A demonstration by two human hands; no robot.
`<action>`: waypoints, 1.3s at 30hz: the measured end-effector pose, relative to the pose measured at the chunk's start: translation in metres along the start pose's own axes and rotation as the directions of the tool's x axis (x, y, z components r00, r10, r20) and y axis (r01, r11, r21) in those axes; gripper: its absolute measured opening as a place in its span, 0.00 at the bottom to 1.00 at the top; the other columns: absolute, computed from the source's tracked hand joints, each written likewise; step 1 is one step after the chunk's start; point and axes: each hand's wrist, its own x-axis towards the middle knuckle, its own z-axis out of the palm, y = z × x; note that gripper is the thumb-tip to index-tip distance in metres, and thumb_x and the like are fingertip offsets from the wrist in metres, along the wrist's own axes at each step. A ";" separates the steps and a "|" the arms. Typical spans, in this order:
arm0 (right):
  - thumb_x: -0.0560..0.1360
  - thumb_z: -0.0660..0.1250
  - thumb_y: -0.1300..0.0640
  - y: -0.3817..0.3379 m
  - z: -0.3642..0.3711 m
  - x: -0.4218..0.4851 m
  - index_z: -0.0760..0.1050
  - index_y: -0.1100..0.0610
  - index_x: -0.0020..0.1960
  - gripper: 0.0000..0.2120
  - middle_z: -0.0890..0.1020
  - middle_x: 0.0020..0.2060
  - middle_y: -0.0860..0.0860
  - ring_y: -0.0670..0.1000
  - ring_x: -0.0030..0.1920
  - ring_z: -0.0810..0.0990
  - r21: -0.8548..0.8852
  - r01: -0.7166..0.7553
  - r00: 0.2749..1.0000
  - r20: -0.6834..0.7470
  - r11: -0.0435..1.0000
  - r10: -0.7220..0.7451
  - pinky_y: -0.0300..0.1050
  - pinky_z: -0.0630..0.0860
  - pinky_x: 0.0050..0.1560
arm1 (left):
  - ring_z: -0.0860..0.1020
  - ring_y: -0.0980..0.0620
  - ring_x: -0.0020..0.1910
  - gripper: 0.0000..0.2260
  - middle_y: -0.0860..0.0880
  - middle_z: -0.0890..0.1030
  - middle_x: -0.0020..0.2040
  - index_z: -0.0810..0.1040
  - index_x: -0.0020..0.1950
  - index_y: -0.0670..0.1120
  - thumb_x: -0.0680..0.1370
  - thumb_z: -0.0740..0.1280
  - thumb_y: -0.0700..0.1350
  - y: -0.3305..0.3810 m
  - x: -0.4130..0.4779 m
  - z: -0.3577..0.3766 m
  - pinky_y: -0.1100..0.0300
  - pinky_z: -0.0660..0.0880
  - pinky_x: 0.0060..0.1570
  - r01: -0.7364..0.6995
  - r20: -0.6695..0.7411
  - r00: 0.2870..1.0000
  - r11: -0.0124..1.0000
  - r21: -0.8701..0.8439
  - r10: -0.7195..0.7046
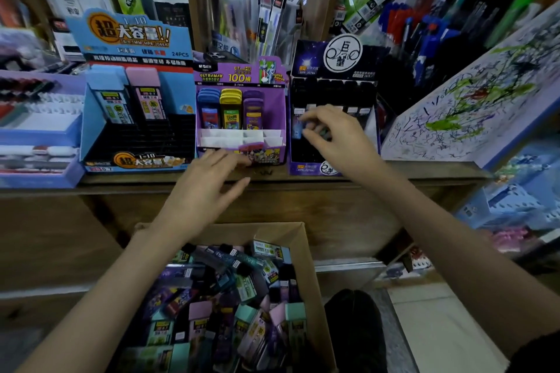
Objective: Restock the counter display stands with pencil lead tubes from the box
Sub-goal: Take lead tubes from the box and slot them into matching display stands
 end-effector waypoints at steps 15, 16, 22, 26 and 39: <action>0.77 0.64 0.58 0.032 0.172 -0.183 0.77 0.58 0.56 0.08 0.82 0.52 0.54 0.50 0.52 0.80 0.021 -0.474 0.663 0.667 0.881 0.341 0.40 0.74 0.50 | 0.75 0.47 0.59 0.16 0.45 0.75 0.60 0.73 0.63 0.45 0.76 0.68 0.46 -0.058 -0.186 0.098 0.55 0.71 0.56 0.589 0.508 0.687 0.807 0.030 -0.520; 0.78 0.64 0.58 0.032 0.181 -0.188 0.76 0.59 0.56 0.09 0.81 0.53 0.54 0.50 0.53 0.79 -0.003 -0.469 0.640 0.687 0.883 0.343 0.41 0.75 0.51 | 0.74 0.47 0.60 0.18 0.45 0.74 0.61 0.73 0.64 0.45 0.76 0.68 0.47 -0.063 -0.194 0.101 0.55 0.70 0.57 0.605 0.538 0.655 0.795 0.047 -0.530; 0.79 0.58 0.54 0.038 0.210 -0.202 0.69 0.57 0.66 0.17 0.67 0.64 0.56 0.59 0.64 0.66 -0.318 -0.257 0.609 0.680 0.913 0.408 0.50 0.66 0.64 | 0.65 0.46 0.70 0.28 0.45 0.67 0.69 0.66 0.71 0.47 0.74 0.70 0.50 -0.079 -0.226 0.109 0.58 0.65 0.62 0.643 0.624 0.583 0.765 0.038 -0.521; 0.79 0.57 0.54 0.045 0.206 -0.203 0.70 0.59 0.63 0.15 0.64 0.64 0.57 0.58 0.65 0.64 -0.255 -0.298 0.501 0.778 0.920 0.378 0.47 0.65 0.64 | 0.67 0.46 0.66 0.27 0.44 0.70 0.66 0.67 0.70 0.46 0.74 0.70 0.51 -0.079 -0.230 0.117 0.58 0.66 0.61 0.633 0.637 0.595 0.774 0.006 -0.491; 0.72 0.71 0.60 0.054 0.189 -0.180 0.73 0.60 0.61 0.18 0.73 0.59 0.56 0.54 0.58 0.72 -0.222 -0.108 0.309 0.919 0.969 0.245 0.43 0.68 0.52 | 0.64 0.43 0.65 0.34 0.43 0.68 0.64 0.66 0.70 0.50 0.68 0.72 0.59 -0.068 -0.216 0.151 0.54 0.65 0.60 0.591 0.612 0.519 0.768 0.248 -0.597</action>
